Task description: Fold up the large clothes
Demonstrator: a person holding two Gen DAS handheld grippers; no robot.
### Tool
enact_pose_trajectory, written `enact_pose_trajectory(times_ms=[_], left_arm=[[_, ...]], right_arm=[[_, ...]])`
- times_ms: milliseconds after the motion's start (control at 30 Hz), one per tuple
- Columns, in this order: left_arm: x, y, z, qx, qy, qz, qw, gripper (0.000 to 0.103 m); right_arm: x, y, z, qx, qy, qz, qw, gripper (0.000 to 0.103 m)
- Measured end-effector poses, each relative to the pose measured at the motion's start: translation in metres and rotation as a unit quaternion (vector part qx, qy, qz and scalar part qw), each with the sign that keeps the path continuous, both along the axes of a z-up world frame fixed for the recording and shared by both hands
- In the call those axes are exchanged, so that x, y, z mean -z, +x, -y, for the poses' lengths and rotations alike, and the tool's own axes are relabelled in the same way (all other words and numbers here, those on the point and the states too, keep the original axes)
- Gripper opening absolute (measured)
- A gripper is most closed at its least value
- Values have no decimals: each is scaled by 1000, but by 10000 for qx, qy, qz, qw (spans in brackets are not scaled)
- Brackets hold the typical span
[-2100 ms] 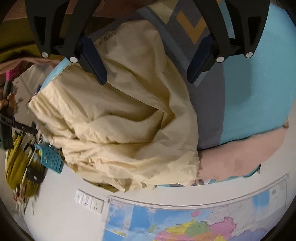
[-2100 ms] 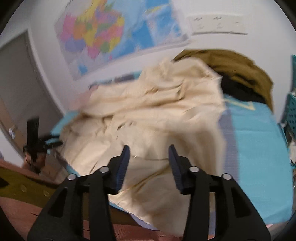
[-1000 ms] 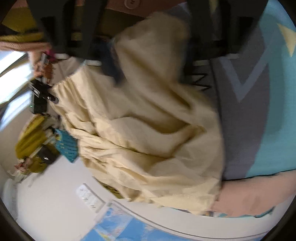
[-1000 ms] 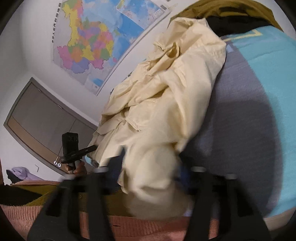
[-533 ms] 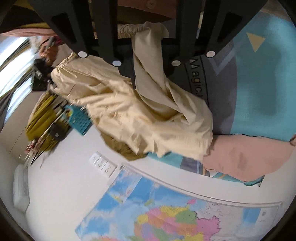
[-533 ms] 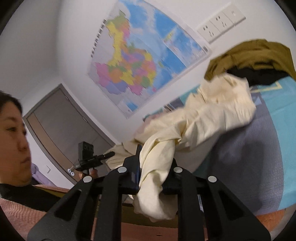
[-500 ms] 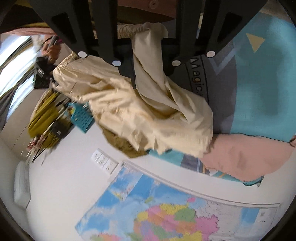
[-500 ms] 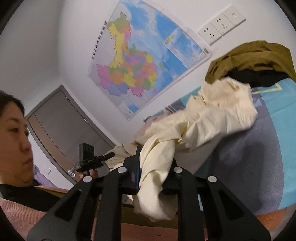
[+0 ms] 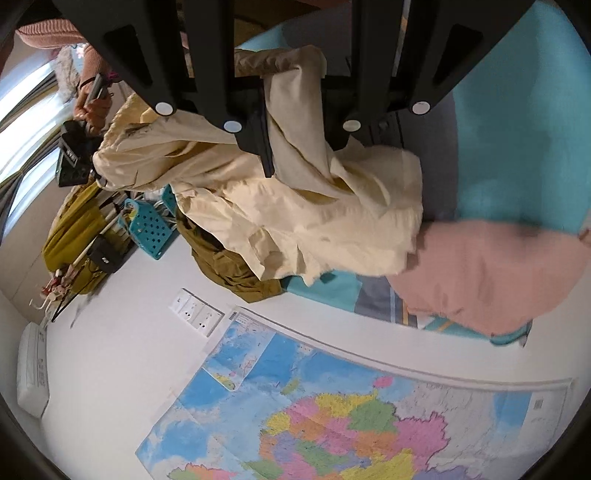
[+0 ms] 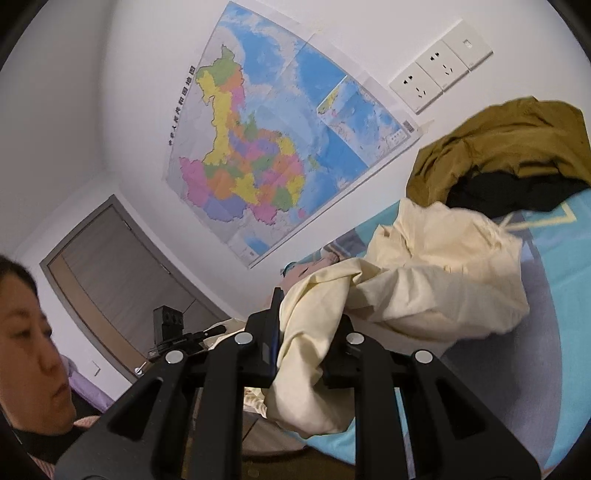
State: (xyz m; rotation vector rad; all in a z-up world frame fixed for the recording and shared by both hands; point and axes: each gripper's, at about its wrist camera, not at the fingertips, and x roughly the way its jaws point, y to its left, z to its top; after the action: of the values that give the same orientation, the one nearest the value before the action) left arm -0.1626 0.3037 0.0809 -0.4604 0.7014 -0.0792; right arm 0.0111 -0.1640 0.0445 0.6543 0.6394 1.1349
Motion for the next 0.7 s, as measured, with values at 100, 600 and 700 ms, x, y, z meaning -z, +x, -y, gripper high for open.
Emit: enact_pose_trajectory(times_ms=[100,600,700], left_arm=[[-10,17,-6,-12,63,-49,10000,18],[-34,123,-41,-93,259,-542,9982,18],[-33,141,-47,-136,284,-654,9974,18]], right_arm=[[-8,17,-7,54,-54,17,10000,16],[-23,105,-39,234,-508,-139,9983,17],[-21,122,-46,235,-613,-238,9976,17]])
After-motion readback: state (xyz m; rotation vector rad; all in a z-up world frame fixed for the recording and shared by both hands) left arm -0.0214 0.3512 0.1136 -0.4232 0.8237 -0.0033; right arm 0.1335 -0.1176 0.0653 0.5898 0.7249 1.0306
